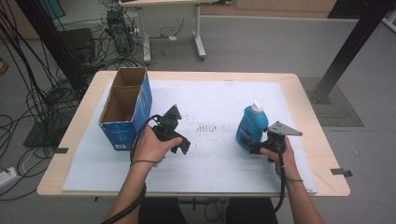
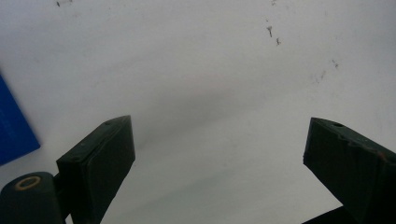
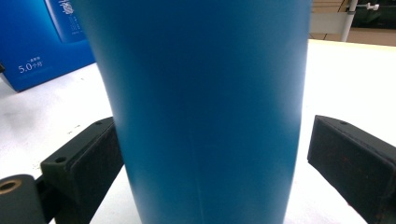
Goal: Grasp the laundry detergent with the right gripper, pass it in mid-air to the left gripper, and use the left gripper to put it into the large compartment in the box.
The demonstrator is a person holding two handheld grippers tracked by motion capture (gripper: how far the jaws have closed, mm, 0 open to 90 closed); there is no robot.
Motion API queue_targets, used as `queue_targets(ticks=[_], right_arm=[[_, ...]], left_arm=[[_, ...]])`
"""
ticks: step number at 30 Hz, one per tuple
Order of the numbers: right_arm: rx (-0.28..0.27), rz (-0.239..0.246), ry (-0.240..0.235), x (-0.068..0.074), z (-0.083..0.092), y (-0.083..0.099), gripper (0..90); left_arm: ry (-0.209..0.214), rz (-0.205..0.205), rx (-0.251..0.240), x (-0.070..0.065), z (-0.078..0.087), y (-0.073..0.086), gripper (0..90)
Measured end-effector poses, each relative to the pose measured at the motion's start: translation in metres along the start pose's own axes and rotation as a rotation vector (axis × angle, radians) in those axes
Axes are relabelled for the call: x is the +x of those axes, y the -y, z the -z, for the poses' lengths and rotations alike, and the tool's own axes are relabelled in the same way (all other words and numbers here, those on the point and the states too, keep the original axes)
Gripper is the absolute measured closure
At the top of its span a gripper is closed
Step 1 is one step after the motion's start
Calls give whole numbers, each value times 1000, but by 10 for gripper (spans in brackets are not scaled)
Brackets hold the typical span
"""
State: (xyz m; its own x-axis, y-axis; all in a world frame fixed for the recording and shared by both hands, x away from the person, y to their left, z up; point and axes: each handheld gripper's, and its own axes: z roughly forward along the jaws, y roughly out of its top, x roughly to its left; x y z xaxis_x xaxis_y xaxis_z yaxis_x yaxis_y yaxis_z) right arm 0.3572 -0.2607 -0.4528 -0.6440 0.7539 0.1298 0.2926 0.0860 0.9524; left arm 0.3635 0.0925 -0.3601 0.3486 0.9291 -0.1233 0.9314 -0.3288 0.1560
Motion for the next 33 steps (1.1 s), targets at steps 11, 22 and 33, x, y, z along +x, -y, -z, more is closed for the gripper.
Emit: queue_targets(ticks=[11,22,33], right_arm=[[-5,-2,1,0,1,-1,44],[-10,-1,2,0,2,-1,45],[-14,-4,5,0,3,-1,44]], left_arm=[[0,-2,0,-1,1,-1,93],[-1,-6,-2,-3,2,-1,93],[-7,-2,3,-3,1,-1,93]])
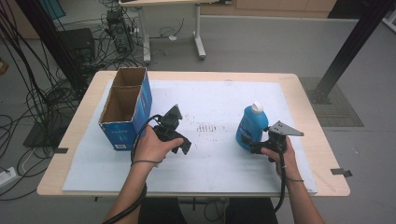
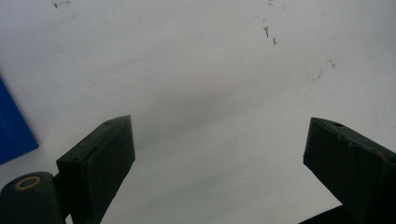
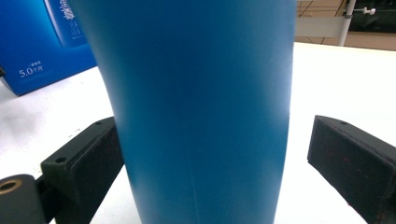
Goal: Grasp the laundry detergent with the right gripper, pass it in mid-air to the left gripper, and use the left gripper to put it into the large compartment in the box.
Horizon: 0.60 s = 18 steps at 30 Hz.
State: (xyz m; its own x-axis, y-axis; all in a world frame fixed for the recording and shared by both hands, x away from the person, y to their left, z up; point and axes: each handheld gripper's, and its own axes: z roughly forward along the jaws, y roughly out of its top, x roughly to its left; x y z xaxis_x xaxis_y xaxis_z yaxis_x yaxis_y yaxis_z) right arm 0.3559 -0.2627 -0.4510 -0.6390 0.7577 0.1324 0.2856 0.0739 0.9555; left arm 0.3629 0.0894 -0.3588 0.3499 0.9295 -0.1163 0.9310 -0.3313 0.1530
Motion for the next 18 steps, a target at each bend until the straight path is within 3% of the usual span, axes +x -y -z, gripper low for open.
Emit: queue_targets(ticks=[18], right_arm=[[-2,2,0,-1,0,0,43]], left_arm=[[1,1,3,0,0,0,93]])
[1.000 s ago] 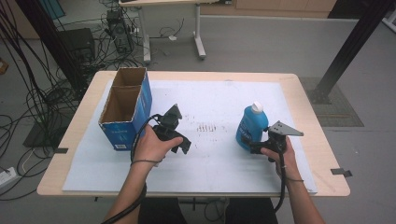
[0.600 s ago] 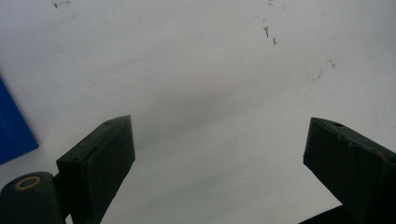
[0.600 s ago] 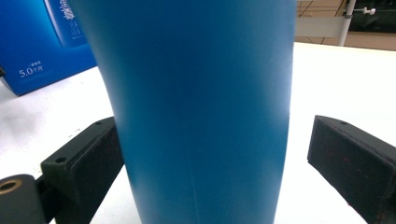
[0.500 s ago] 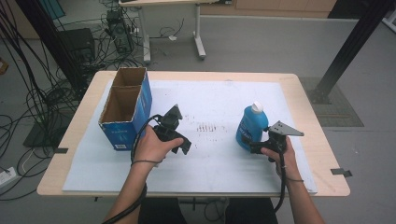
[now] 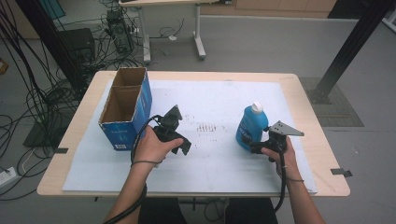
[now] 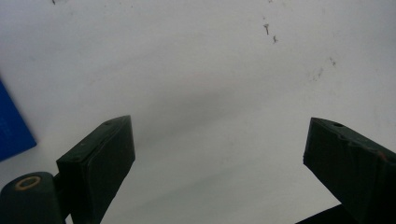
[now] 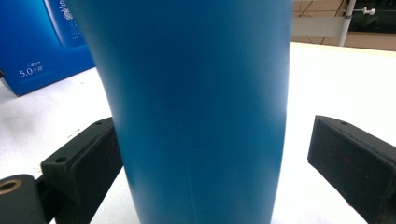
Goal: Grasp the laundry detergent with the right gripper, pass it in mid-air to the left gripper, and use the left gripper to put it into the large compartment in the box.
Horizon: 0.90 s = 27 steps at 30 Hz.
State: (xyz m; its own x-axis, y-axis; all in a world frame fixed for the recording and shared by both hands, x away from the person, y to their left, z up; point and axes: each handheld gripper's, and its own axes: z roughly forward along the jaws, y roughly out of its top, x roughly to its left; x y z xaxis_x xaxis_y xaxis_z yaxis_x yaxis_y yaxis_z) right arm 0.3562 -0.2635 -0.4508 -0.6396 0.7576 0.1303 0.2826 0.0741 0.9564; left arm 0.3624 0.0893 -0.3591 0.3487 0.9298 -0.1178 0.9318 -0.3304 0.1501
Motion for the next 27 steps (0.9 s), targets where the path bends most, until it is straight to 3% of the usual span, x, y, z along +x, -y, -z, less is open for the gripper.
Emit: queue_targets(ticks=[10,20,27], right_arm=[[1,-4,2,-1,1,0,43],[0,-4,1,-1,1,0,44],[-1,-5,1,-1,1,0,43]], left_arm=[[-5,-3,1,0,2,-2,93],[-24,2,38,0,2,-1,93],[-18,0,28,-1,3,-1,93]])
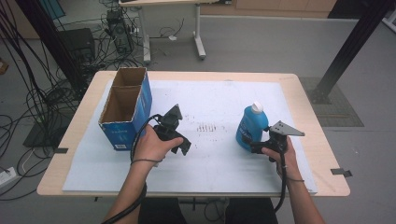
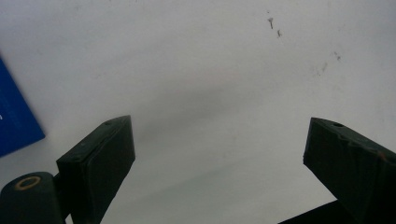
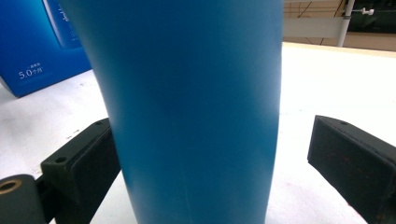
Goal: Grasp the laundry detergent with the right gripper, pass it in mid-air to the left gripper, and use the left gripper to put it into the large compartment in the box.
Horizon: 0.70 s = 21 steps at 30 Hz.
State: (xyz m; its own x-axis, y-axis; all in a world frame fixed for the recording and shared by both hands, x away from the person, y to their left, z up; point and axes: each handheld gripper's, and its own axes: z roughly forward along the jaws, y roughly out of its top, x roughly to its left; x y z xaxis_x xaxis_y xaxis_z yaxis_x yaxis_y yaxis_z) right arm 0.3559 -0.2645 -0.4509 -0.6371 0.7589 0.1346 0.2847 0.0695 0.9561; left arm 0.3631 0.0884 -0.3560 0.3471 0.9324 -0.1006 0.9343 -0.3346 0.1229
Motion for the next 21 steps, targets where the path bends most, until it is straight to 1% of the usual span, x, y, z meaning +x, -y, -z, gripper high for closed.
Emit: queue_targets(ticks=[4,7,10,12,16,21], right_arm=[[-4,-3,0,1,1,0,43],[-5,-6,-1,2,1,0,40],[-8,-3,3,4,0,0,35],[-10,-2,3,5,0,0,33],[-7,2,1,8,-2,0,27],[-3,3,17,10,-4,1,23]], left_arm=[[2,6,-5,0,0,1,93],[4,1,0,0,0,1,93],[4,-3,4,0,-1,2,93],[5,4,3,0,-1,2,93],[5,2,-1,0,0,2,93],[6,-1,0,1,0,2,93]])
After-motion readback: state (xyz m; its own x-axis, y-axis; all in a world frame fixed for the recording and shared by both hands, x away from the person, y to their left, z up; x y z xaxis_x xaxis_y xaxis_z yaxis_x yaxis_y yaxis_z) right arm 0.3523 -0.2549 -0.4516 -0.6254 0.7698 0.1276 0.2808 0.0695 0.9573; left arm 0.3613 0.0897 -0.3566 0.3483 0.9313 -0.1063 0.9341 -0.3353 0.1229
